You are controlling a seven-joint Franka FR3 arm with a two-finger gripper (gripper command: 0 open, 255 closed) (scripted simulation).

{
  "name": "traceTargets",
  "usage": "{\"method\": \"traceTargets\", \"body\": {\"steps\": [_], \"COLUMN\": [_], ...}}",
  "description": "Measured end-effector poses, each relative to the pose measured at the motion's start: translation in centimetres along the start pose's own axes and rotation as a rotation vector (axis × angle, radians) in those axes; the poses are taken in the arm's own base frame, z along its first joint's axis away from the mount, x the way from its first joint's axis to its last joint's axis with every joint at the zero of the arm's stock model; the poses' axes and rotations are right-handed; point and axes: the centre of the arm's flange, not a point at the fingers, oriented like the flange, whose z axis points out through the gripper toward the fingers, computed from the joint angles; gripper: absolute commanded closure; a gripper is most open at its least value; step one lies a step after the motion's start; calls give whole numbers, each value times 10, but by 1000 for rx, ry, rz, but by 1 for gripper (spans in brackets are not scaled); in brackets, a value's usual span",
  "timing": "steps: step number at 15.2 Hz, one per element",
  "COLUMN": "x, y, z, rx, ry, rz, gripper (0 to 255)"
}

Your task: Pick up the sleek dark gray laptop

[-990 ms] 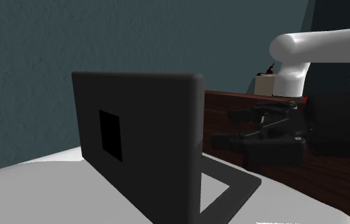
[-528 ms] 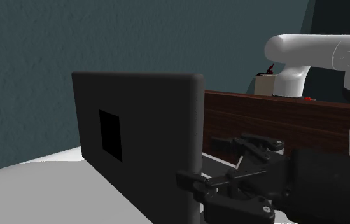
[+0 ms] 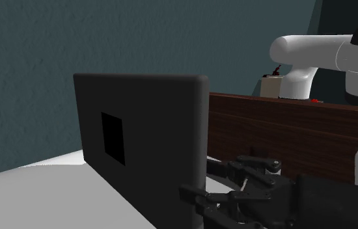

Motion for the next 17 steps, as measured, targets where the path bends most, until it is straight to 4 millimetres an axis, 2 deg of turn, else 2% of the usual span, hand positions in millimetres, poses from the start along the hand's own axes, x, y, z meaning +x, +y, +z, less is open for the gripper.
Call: {"method": "traceTargets", "body": {"steps": [2,5,7,8,12,13,14,16,17], "x": [0,0,1,0,-2,-1,0,-1,-2], "y": [4,1,1,1,2,3,3,7,10], "z": [28,-9,-24,-25,23,20,25,44,60], "rx": [-36,-4,4,3,-27,-22,-26,-49,-69], "ry": [9,-2,-1,-3,19,22,28,35,37], "rz": [1,-2,-7,-11,-16,-21,-26,-40,-48], "gripper": [255,255,255,255,255,255,255,255,255]}}
